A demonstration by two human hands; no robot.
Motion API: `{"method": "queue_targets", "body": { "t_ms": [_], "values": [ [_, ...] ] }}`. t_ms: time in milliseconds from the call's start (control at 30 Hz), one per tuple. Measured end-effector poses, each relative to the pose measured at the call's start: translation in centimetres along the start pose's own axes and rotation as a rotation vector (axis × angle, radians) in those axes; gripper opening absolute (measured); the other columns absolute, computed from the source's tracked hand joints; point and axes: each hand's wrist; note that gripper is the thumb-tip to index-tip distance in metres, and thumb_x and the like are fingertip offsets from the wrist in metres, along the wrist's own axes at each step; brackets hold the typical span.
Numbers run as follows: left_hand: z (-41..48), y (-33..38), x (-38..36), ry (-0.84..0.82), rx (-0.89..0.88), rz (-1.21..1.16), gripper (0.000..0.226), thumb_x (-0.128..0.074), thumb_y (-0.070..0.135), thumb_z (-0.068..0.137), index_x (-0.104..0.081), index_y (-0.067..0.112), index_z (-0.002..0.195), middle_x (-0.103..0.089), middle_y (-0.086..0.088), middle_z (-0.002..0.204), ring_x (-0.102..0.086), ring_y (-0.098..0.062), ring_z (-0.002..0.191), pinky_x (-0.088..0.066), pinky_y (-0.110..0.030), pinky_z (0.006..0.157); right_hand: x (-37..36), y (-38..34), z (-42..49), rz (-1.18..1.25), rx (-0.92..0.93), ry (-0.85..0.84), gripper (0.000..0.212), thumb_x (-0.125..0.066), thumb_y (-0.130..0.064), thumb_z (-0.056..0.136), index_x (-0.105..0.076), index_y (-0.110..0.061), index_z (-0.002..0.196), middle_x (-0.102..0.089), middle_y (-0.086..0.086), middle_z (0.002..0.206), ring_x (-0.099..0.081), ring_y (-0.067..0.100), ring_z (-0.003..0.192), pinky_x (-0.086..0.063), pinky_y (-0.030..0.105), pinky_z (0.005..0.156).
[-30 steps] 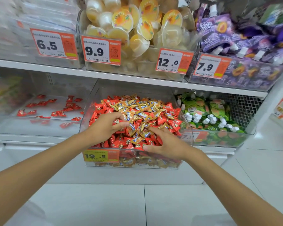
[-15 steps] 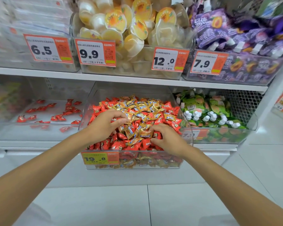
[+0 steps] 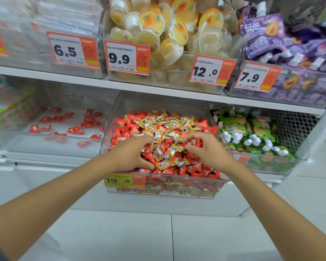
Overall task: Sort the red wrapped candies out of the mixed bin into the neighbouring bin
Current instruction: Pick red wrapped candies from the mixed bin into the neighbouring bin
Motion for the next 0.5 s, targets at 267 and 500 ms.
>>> {"method": "queue_targets", "body": {
  "t_ms": [267,500],
  "values": [
    [0.2,-0.4,0.1,0.076,-0.011,-0.055,0.033,-0.082,0.038,0.072,-0.054,0.028,0.085,-0.068,0.013,0.099,-0.062,-0.01,0.103,-0.05,-0.037,0.084,0.9,0.3,-0.2,0.078,-0.037,0.013,0.013,-0.061,-0.012,0.095,-0.067,-0.021,0.102,-0.069,-0.005,0.105,-0.052,0.005,0.039,-0.039,0.012,0.042],
    [-0.1,-0.2,1.5,0.145,-0.031,-0.092,0.031,-0.072,0.04,0.082,-0.063,0.042,0.112,-0.061,0.017,0.129,-0.056,-0.006,0.119,-0.047,-0.035,0.1,1.6,2.1,-0.8,-0.306,-0.04,-0.081,0.011,-0.069,-0.037,0.087,-0.068,-0.028,0.093,-0.065,-0.012,0.108,-0.059,0.001,0.094,-0.043,0.019,0.078]
  ]
}}
Point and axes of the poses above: each hand's wrist, its own z-axis towards the middle knuckle, its own x-axis out of the back of the hand, y = z × x
